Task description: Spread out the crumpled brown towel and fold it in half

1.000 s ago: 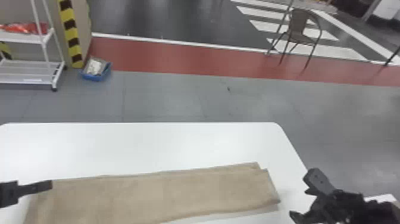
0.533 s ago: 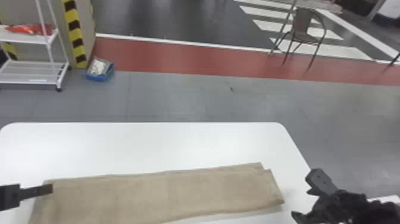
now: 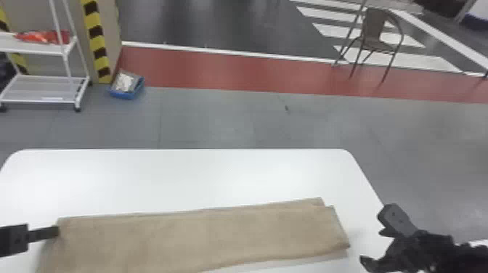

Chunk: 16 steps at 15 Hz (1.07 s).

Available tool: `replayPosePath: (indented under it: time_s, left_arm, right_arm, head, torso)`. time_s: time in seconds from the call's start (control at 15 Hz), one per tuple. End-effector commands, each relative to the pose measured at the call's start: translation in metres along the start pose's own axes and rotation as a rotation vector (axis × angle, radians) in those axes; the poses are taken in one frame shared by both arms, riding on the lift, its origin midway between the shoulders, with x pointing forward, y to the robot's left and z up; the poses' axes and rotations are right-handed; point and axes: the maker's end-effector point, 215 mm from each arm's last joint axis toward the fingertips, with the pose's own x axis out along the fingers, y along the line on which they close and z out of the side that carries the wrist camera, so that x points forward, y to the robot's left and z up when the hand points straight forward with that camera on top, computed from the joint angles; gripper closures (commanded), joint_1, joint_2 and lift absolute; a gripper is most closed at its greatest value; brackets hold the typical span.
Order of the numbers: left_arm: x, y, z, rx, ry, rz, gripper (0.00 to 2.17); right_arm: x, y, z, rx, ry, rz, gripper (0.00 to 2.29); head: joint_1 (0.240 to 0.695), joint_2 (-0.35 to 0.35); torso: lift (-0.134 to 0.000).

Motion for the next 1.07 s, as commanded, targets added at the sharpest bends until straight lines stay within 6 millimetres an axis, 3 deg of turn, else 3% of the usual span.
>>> replayPosePath:
  time_s: [0.0, 0.27, 0.73, 1.0]
  left_arm:
    - [-0.001, 0.001, -0.005, -0.002, 0.001, 0.0, 1.02]
    - [-0.001, 0.003, -0.007, 0.006, -0.006, 0.002, 1.01]
    - [-0.033, -0.015, 0.005, 0.072, -0.155, -0.07, 1.01]
    - [-0.03, -0.01, 0.006, 0.081, -0.159, -0.049, 0.95]
  right_arm:
    - [0.0, -0.002, 0.001, 0.002, 0.0, -0.003, 0.09]
    - [0.0, -0.003, 0.001, 0.003, 0.001, -0.004, 0.09]
    - [0.003, -0.002, 0.001, 0.0, 0.007, 0.0, 0.09]
    - [0.01, 0.002, 0.009, -0.002, 0.004, 0.013, 0.09]
  head:
    - [0.695, -0.241]
    - [0.695, -0.242]
    - [0.695, -0.249]
    - [0.695, -0.25]
  torso:
    - [0.0]
    - [0.0]
    - [0.0]
    - [0.0]
